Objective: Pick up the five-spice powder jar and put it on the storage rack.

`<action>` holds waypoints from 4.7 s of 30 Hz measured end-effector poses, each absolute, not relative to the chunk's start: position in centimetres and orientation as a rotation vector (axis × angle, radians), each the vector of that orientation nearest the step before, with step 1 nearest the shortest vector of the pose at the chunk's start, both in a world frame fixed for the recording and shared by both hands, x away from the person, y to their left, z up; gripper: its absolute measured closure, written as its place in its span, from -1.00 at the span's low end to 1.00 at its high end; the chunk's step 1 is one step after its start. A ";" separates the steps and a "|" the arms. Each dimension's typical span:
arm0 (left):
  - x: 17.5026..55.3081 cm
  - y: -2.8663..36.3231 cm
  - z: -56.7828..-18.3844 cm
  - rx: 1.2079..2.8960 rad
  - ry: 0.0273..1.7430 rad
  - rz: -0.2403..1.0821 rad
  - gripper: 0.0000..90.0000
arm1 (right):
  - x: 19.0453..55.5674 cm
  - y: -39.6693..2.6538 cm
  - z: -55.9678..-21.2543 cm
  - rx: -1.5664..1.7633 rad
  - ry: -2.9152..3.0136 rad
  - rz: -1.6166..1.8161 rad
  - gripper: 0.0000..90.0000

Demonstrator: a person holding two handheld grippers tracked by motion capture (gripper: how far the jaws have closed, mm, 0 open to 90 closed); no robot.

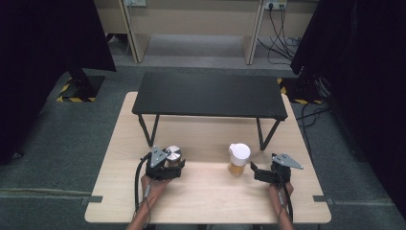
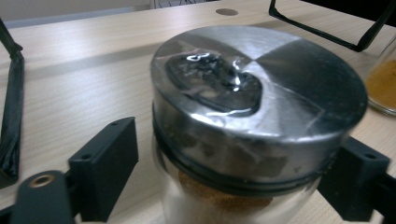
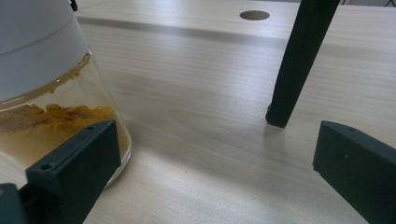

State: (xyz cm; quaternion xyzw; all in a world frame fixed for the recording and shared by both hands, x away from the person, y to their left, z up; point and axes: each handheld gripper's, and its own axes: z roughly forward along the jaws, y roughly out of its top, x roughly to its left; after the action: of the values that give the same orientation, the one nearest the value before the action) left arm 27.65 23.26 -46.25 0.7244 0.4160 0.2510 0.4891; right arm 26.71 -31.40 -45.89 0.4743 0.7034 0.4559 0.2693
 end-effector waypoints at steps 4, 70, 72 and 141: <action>27.6 22.9 -46.3 1.775 0.990 0.622 -0.43 | 26.7 -31.4 -45.9 1.279 1.896 1.230 -0.98; 30.8 25.9 -30.0 1.848 0.825 0.464 -0.31 | 26.6 -31.5 -45.9 1.294 1.884 1.241 -0.98; 31.2 26.2 -28.9 1.851 0.832 0.450 -0.31 | 26.6 -31.5 -45.9 1.294 1.885 1.241 -0.98; 38.7 21.3 -25.2 1.686 1.119 0.703 -0.73 | 26.7 -31.9 -46.2 1.298 1.871 1.269 -0.98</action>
State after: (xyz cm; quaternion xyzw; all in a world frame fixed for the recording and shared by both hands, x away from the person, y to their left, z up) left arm 38.75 21.28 -25.21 0.6908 0.4585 0.2880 0.4792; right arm 26.68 -31.87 -46.17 0.4802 0.6923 0.4695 0.2642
